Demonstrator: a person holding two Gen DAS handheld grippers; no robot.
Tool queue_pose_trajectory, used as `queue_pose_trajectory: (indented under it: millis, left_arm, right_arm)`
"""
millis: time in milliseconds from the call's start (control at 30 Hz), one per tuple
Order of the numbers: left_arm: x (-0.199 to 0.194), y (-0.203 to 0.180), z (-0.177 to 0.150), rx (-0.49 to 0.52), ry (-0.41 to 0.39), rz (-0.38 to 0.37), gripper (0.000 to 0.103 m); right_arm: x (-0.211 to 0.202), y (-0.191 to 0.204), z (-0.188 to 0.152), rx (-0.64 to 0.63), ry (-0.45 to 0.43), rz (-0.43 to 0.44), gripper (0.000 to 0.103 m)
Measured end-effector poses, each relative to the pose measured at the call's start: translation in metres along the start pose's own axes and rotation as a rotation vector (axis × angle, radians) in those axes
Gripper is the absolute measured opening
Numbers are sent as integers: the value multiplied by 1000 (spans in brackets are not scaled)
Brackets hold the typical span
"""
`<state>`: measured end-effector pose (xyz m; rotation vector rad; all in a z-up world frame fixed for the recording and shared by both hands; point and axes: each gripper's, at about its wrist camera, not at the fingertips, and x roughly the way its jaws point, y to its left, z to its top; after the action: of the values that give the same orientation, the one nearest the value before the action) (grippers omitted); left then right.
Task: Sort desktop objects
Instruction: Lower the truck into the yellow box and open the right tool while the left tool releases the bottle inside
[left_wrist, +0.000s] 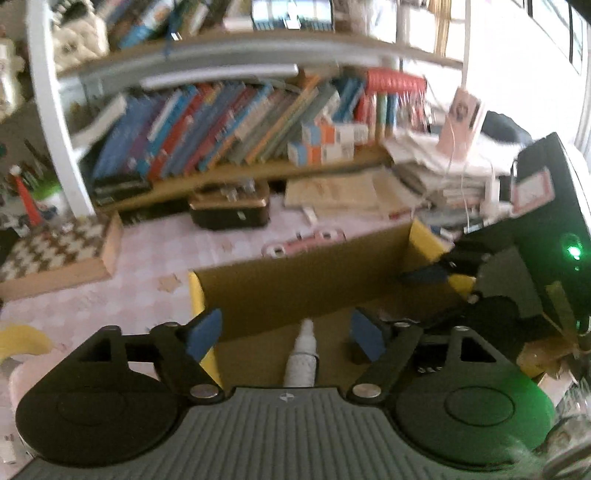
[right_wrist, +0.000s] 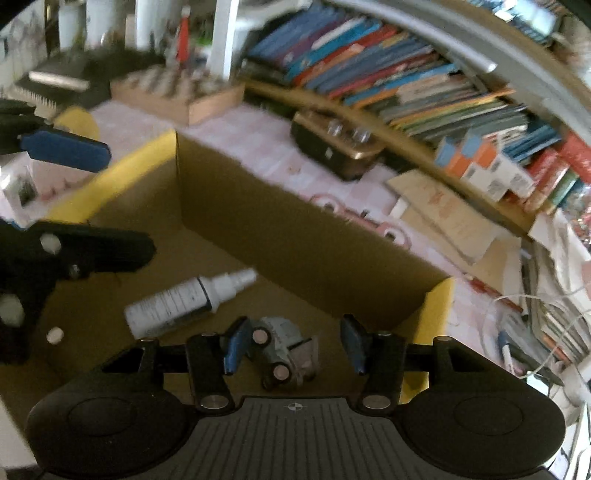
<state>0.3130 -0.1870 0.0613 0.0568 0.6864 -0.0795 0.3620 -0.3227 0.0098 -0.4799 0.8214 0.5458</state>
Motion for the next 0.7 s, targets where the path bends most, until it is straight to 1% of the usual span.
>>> queue_pose_trajectory:
  millis: [33, 67, 200, 333, 533, 700]
  left_arm:
    - [-7, 0, 0, -3, -18, 5, 84]
    - [-14, 1, -1, -6, -36, 11, 85]
    - [-40, 0, -7, -22, -96, 43, 90]
    - [-63, 1, -15, -47, -145, 71, 94]
    - [-92, 7, -30, -78, -183, 96, 97]
    - [-112, 11, -46, -110, -205, 112, 99]
  right_arm:
    - [-8, 0, -1, 12, -25, -7, 54]
    - [-16, -1, -2, 26, -50, -13, 54]
    - [-43, -5, -5, 87, -139, -26, 54]
    - [-66, -7, -10, 148, -209, -44, 57]
    - [-96, -4, -27, 236, -283, -64, 58]
    - [-117, 0, -46, 348, -327, -116, 59]
